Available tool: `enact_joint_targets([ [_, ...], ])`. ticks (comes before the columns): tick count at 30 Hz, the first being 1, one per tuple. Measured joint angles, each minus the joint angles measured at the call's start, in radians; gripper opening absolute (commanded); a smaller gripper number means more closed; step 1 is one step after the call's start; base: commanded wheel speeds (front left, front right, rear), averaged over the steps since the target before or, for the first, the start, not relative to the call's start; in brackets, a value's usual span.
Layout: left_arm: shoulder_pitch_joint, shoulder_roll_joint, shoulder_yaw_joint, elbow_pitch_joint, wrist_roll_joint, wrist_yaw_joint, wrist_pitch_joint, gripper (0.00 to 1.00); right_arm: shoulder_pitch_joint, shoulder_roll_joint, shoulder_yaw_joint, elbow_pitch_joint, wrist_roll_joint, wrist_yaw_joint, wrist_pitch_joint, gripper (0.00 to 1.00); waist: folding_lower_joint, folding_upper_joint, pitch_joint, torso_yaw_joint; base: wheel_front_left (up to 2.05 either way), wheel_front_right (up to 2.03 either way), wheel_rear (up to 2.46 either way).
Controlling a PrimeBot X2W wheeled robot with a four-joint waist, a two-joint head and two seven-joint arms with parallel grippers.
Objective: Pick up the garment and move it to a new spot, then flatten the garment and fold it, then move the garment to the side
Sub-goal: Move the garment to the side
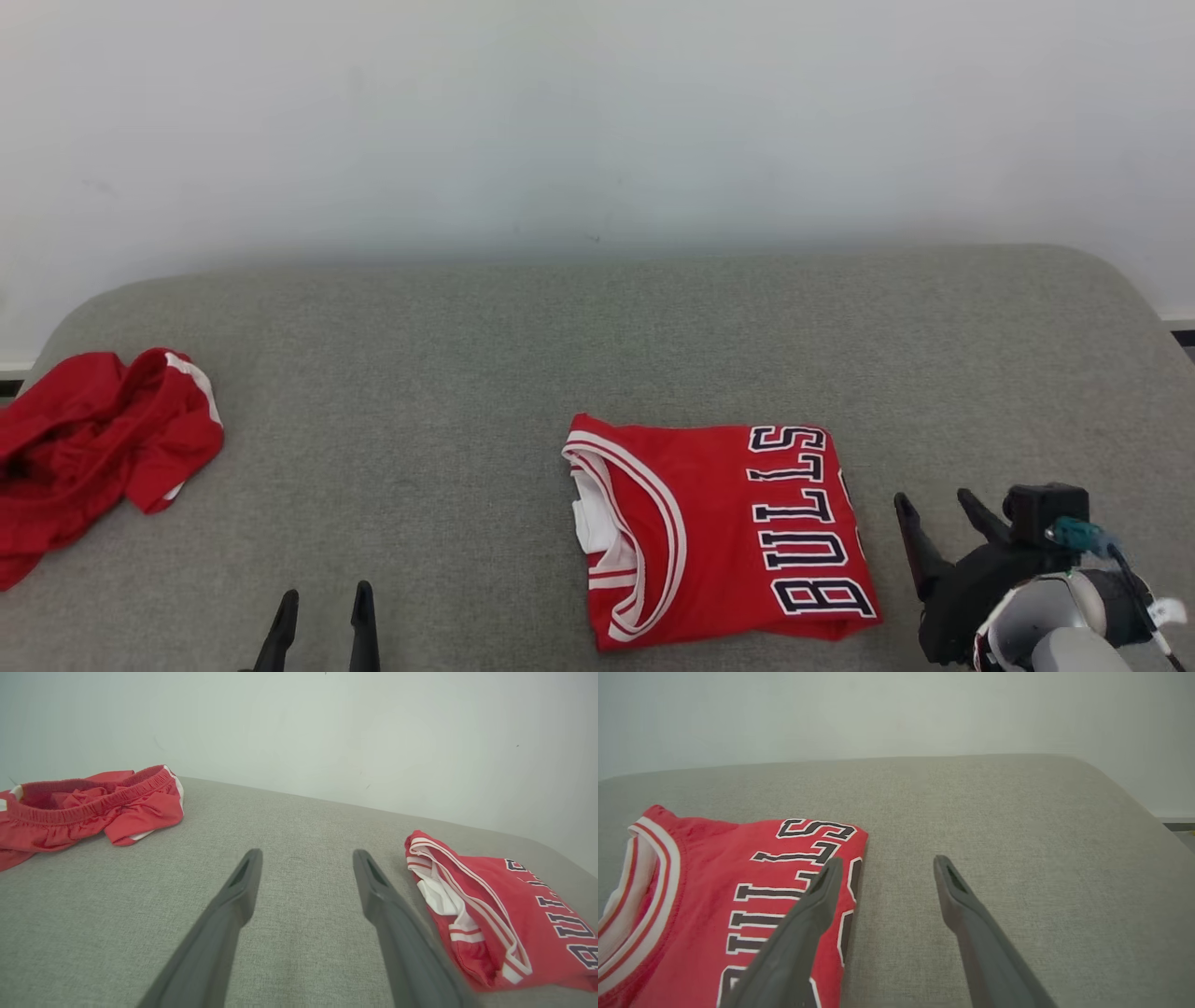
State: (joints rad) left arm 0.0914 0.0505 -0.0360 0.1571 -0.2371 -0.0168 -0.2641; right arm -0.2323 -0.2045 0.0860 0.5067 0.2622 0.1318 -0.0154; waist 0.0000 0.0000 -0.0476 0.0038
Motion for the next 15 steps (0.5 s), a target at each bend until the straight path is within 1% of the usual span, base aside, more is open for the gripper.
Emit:
enact_joint_targets([
  [3, -0.002, 0.000, -0.010, 0.003, 0.000, -0.001, 0.000, 1.00, -0.042, -0.004, 0.017, 0.060, 0.030, 0.000, 0.126, 1.00, 0.0000, 0.0000, 0.008, 0.022, 0.00, 0.00, 0.00],
  [6, -0.008, 0.000, -0.017, 0.006, -0.002, -0.002, 0.000, 1.00, -0.078, -0.007, 0.021, 0.115, 0.057, 0.000, 0.214, 1.00, 0.0000, 0.0000, 0.019, 0.048, 0.00, 0.00, 0.00],
  [8, -0.013, 0.000, -0.022, 0.007, -0.003, -0.003, 0.000, 1.00, -0.098, -0.006, 0.017, 0.144, 0.067, 0.000, 0.254, 1.00, -0.0001, 0.0000, 0.029, 0.064, 0.00, 0.00, 0.00],
  [11, -0.033, 0.000, -0.026, 0.010, -0.005, -0.010, 0.000, 1.00, -0.125, -0.005, 0.010, 0.181, 0.074, 0.000, 0.283, 1.00, 0.0000, 0.0001, 0.049, 0.088, 0.00, 0.00, 0.00],
  [15, -0.051, 0.000, -0.031, 0.021, -0.005, -0.017, 0.000, 1.00, -0.146, 0.007, -0.018, 0.253, 0.075, 0.000, 0.342, 1.00, 0.0001, 0.0001, 0.076, 0.120, 0.00, 0.00, 0.00],
])
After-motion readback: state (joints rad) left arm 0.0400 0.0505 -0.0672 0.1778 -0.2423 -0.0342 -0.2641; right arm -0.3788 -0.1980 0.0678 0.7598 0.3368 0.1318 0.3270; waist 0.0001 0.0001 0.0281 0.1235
